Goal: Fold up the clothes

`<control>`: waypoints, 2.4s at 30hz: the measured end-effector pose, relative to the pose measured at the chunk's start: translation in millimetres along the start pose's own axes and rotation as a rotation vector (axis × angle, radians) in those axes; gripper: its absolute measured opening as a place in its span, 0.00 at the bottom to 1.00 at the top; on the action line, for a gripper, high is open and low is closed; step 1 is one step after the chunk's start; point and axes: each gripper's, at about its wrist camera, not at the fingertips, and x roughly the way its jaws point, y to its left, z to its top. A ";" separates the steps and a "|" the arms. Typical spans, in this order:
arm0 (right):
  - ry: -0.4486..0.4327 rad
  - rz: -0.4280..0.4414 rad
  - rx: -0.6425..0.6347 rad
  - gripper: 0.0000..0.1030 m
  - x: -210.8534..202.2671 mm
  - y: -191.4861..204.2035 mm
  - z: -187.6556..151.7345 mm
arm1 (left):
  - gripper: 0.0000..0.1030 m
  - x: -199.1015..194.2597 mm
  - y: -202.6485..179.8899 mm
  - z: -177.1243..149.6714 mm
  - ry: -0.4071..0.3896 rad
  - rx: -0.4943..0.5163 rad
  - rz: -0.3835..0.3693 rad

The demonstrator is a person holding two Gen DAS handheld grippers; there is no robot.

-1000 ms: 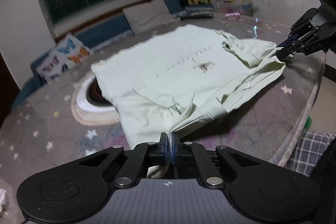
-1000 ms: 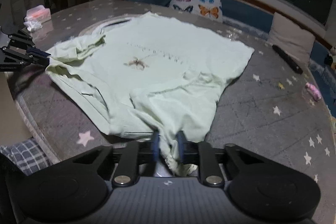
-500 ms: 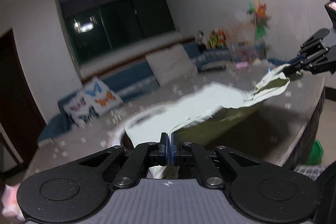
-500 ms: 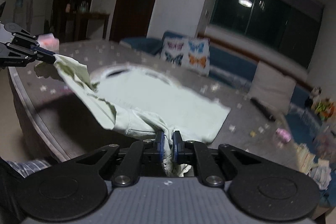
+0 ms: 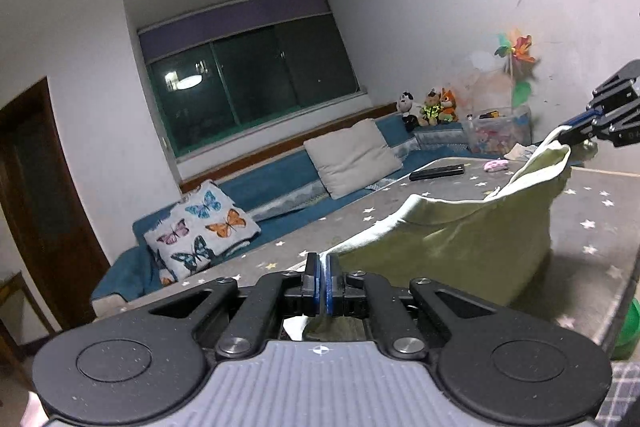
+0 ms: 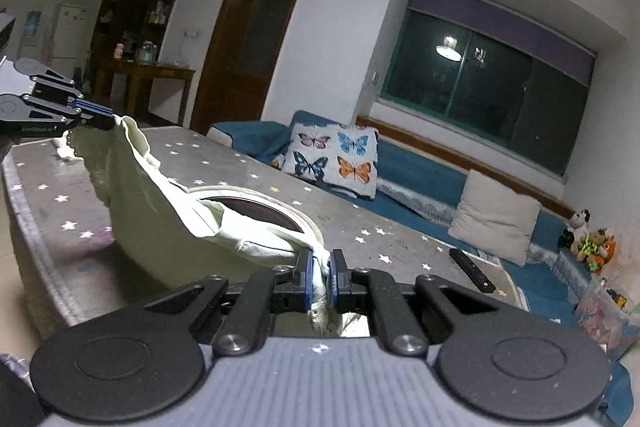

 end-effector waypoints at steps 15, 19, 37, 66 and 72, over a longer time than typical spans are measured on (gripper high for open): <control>0.200 -0.009 0.087 0.07 183.4 -66.6 13.9 | 0.03 202.6 36.8 -10.3 0.263 -0.108 -0.041; 0.276 -0.003 0.146 0.08 237.3 -76.0 0.7 | 0.05 247.4 47.3 -28.8 0.353 -0.170 -0.038; 0.313 -0.002 0.364 0.30 231.3 -105.8 -37.6 | 0.45 214.6 79.9 -32.1 0.296 -0.424 -0.009; 0.262 -0.019 0.470 0.12 245.1 -106.9 -45.5 | 0.13 221.5 54.0 -37.4 0.329 -0.380 -0.027; 0.291 0.025 0.439 0.14 275.3 -92.0 -43.5 | 0.13 255.3 62.1 -54.7 0.410 -0.405 0.016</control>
